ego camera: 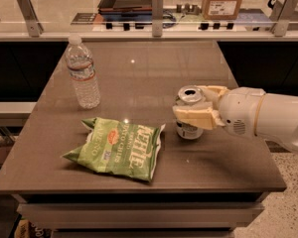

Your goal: Move 7up can near green jalapeno chip bag

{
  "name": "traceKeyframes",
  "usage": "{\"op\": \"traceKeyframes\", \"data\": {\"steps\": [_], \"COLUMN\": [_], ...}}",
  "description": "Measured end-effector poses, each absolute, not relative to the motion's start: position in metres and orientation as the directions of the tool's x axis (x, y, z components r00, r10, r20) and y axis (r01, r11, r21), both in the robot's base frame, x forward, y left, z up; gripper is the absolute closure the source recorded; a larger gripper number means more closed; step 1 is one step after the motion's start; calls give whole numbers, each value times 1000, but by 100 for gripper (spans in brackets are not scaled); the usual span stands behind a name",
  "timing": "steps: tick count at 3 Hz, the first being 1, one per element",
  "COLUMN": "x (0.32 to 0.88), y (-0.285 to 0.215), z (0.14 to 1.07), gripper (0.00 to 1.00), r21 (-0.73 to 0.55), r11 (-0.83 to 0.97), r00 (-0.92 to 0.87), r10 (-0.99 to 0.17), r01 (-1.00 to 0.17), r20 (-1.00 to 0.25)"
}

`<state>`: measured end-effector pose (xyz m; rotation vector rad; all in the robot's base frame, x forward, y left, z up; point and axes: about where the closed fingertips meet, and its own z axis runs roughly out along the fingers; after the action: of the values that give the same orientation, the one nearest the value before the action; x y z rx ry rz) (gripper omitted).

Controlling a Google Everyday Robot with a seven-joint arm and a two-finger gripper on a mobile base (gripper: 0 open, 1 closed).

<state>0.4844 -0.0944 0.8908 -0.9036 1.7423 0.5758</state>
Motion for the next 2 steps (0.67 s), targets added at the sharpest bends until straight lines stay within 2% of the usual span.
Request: {"op": "traceKeyframes", "data": {"steps": [2], "x": [483], "y": [-92], "z": [891], "gripper": [59], "r21": [-49], "r11": [596], "r00": [-167], "r10": [-301], "r01": [-801], "r20": [-939]}}
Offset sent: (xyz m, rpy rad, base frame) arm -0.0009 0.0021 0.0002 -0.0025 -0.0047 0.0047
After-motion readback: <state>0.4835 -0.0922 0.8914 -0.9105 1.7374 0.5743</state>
